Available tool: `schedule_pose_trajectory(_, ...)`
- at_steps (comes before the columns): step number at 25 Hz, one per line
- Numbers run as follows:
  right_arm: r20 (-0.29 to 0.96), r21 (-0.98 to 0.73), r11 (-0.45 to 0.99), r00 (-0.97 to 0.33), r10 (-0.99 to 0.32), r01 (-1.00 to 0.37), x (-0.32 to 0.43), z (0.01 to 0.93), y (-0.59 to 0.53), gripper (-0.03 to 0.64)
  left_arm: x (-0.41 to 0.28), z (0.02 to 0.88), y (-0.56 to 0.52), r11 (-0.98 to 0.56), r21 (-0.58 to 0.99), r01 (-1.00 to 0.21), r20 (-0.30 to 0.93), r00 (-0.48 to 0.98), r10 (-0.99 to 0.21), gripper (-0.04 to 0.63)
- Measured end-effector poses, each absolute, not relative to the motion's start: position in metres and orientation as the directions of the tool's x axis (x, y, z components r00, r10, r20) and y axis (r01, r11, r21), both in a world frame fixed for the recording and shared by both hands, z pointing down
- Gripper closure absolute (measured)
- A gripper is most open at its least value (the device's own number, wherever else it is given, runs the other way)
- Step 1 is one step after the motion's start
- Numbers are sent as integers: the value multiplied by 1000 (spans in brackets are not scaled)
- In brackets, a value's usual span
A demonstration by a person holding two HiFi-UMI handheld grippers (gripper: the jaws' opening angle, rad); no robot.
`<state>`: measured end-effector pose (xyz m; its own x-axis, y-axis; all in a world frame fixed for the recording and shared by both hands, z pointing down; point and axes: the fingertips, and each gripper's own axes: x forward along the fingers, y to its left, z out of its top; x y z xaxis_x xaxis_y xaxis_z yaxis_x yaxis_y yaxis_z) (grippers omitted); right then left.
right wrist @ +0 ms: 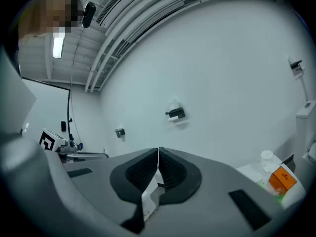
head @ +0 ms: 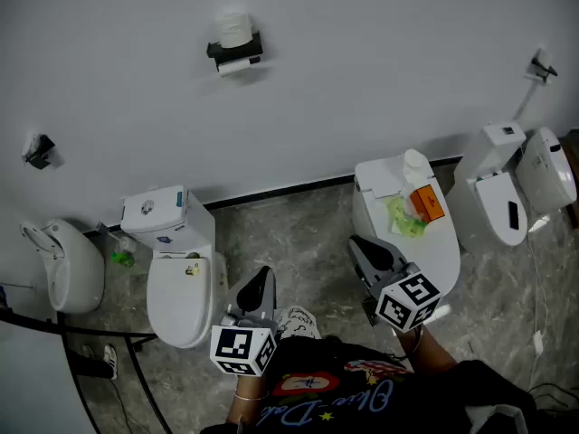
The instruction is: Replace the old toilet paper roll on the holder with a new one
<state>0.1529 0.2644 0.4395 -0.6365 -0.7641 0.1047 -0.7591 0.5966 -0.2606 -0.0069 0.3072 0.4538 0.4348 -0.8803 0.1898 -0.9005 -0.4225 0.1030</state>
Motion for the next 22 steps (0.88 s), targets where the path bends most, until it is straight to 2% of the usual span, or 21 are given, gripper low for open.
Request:
schedule_pose_trajectory(7,91,-278,573,-615,-783,-771,135,449,184,603,-27,463,209,-431,77,-899,189,437,-879,607)
schedule_pose_trajectory(16,28,-267,565,-592,-805,-781,61,411,-3,603,-74,427,12,-532,40,-846,141,532,-835,609)
schedule_pose_trajectory(22,1,-291,549,-574,-819,-784,20,399,-89,603,-108,426,-79,-561,48,-826,138,562,-816,608)
